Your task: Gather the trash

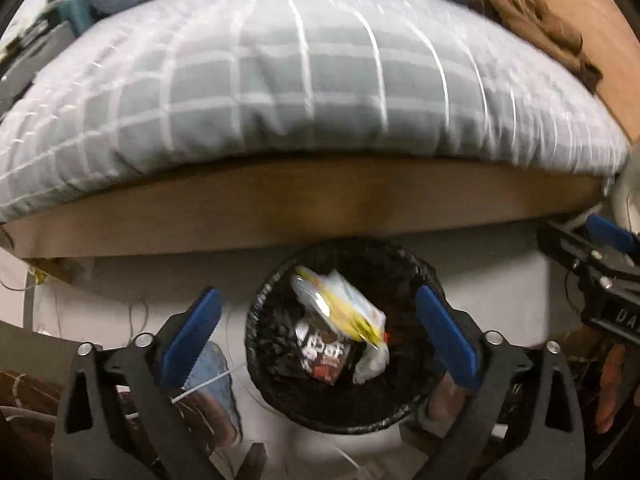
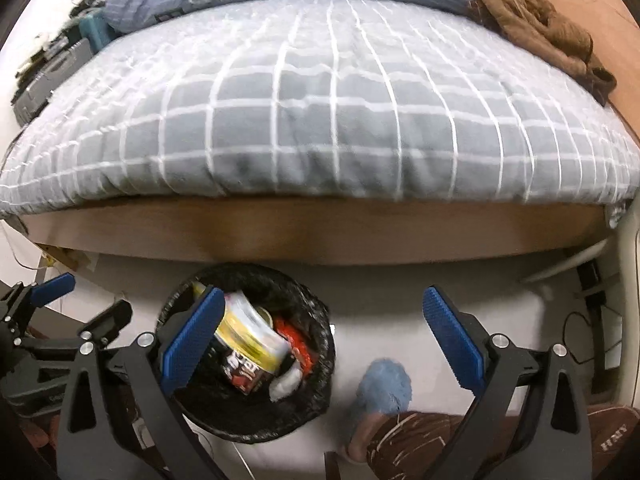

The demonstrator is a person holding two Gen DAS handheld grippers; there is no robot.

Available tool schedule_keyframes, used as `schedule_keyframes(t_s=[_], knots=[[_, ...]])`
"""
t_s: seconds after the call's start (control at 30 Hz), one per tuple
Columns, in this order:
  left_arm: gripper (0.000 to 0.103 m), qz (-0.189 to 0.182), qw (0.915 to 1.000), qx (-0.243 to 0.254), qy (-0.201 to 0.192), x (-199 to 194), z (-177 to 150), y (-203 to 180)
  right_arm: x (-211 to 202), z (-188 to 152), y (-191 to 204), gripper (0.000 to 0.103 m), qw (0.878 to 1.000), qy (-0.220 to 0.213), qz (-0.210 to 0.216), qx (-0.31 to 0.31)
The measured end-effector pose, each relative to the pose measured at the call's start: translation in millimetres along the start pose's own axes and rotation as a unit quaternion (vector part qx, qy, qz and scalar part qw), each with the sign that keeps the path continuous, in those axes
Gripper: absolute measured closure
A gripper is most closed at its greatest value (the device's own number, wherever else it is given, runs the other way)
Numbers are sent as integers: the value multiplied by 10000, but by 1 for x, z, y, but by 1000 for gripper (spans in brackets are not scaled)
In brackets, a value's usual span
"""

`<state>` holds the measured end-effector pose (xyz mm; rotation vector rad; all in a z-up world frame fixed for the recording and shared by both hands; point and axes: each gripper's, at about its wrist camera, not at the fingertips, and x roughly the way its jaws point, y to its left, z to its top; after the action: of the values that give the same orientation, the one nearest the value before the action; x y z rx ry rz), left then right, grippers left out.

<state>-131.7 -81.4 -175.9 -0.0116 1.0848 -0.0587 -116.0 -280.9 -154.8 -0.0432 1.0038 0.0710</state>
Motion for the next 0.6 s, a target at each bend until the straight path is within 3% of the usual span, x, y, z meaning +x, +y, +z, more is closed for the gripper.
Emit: schedule_keyframes(t_s=[0.3,0.6], knots=[[6,121,9969,-171,-759,-78,38,19,-67,28,22,8,9973,-703,-37,-226],[6,50,9915,-122,-1294,-154,36,18,-143,38,33,8,9931,-1160,27,-156]])
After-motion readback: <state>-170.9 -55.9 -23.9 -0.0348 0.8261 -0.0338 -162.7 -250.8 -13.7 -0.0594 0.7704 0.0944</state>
